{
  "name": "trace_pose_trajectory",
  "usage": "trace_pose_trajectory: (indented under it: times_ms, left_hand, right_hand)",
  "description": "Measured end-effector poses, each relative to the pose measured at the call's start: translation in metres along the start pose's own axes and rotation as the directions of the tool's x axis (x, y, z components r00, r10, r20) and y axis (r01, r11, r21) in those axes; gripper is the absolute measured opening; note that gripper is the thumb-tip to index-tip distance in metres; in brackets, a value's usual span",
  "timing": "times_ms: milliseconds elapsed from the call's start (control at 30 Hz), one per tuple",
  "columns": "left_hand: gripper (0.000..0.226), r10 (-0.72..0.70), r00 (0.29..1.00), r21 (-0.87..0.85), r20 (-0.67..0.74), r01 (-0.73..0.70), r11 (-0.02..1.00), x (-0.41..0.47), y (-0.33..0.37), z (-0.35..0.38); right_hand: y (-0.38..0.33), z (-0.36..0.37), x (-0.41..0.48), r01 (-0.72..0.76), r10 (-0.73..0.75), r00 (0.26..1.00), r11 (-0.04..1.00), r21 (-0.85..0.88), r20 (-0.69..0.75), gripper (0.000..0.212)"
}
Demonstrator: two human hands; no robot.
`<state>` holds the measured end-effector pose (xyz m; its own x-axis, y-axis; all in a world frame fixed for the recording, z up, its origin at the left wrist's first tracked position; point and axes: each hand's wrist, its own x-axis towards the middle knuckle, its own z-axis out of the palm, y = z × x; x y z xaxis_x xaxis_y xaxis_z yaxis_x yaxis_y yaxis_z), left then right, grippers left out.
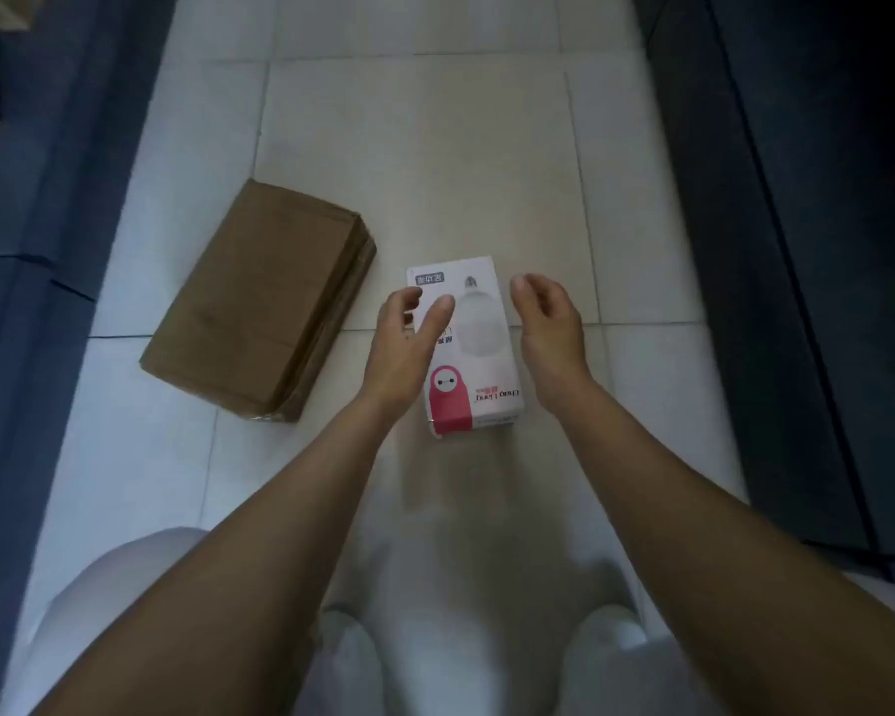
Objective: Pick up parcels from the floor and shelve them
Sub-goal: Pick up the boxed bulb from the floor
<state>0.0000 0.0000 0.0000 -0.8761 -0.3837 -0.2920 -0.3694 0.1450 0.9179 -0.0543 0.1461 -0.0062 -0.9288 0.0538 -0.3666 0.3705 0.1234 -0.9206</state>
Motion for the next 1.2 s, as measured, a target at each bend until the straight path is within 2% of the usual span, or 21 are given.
trace_pose_trajectory:
  times_ms: [133,200,367,433,500,633,767,900,967,1067,1200]
  left_hand:
    - [0.063,-0.174,0.984,0.021,-0.027,0.174,0.984,0.004,-0.022,0.01]
    - [0.066,-0.21,0.977,0.035,-0.02,0.211,0.977,-0.002,-0.029,0.014]
    - [0.071,-0.318,0.948,-0.003,0.03,0.319,0.948,-0.002,-0.043,0.018]
    - [0.058,-0.334,0.939,-0.063,0.08,0.339,0.939,0.002,-0.045,0.021]
    - [0.038,-0.326,0.94,-0.14,0.102,0.338,0.931,0.006,-0.048,0.023]
    - [0.041,-0.362,0.923,-0.18,0.134,0.382,0.907,0.007,-0.048,0.028]
    - [0.035,-0.314,0.948,-0.164,0.051,0.319,0.934,0.006,-0.037,0.031]
    - [0.03,-0.253,0.967,-0.151,-0.031,0.246,0.957,0.017,-0.016,0.03]
    - [0.034,-0.231,0.971,-0.098,-0.056,0.225,0.969,0.023,-0.007,0.027]
    - [0.036,-0.213,0.969,-0.081,-0.121,0.204,0.976,0.028,0.002,0.022]
    - [0.04,-0.154,0.965,-0.023,-0.212,0.153,0.988,0.035,0.015,0.019]
  right_hand:
    - [0.027,0.007,0.005,-0.144,0.147,0.989,0.987,-0.077,0.033,0.059]
    - [0.035,0.006,0.002,-0.19,0.197,0.98,0.974,-0.119,0.041,0.063]
    - [0.042,0.003,0.007,-0.219,0.237,0.969,0.954,-0.205,0.066,0.067]
    - [0.044,0.004,0.009,-0.225,0.25,0.964,0.951,-0.214,0.095,0.069]
    - [0.045,0.007,0.008,-0.236,0.268,0.955,0.947,-0.219,0.127,0.063]
    - [0.046,0.009,0.002,-0.258,0.296,0.94,0.942,-0.216,0.168,0.046]
    - [0.037,0.008,0.004,-0.215,0.246,0.959,0.955,-0.206,0.14,0.039]
    - [0.017,0.014,0.016,-0.2,0.216,0.975,0.958,-0.206,0.059,0.055]
    - [0.008,0.013,0.021,-0.166,0.176,0.983,0.975,-0.15,0.057,0.05]
    - [-0.006,0.012,0.028,-0.115,0.123,0.988,0.989,-0.088,0.088,0.042]
    - [-0.015,0.014,0.034,-0.139,0.136,0.96,0.99,-0.006,0.245,0.034]
